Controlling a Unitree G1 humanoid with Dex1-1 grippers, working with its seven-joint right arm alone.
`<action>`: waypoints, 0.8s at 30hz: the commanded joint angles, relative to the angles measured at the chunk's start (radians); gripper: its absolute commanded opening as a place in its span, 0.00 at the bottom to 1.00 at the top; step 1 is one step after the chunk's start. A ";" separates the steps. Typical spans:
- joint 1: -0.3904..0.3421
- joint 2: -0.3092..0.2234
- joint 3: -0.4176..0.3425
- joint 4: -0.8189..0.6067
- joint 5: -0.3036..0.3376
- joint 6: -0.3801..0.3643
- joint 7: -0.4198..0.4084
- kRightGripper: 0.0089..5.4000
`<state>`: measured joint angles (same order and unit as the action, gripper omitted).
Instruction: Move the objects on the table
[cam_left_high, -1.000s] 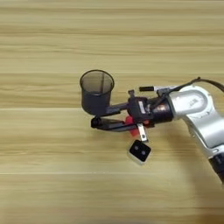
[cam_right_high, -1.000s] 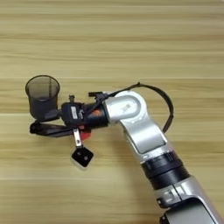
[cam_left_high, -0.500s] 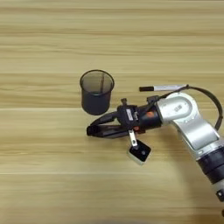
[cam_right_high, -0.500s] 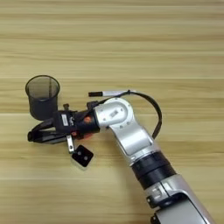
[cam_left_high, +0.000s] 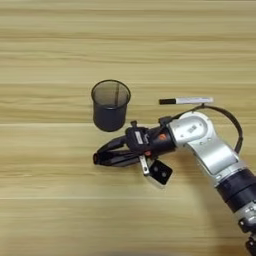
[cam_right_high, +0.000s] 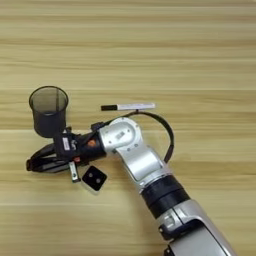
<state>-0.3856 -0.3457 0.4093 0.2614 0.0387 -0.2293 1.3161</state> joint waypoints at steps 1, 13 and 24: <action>-0.077 0.003 -0.007 0.021 -0.019 -0.022 -0.042 0.19; -0.079 0.012 -0.001 0.074 -0.047 -0.048 -0.047 0.19; -0.081 0.016 -0.002 0.087 -0.056 -0.055 -0.055 0.28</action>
<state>-0.4025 -0.3260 0.4275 0.3737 -0.0227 -0.2724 1.2974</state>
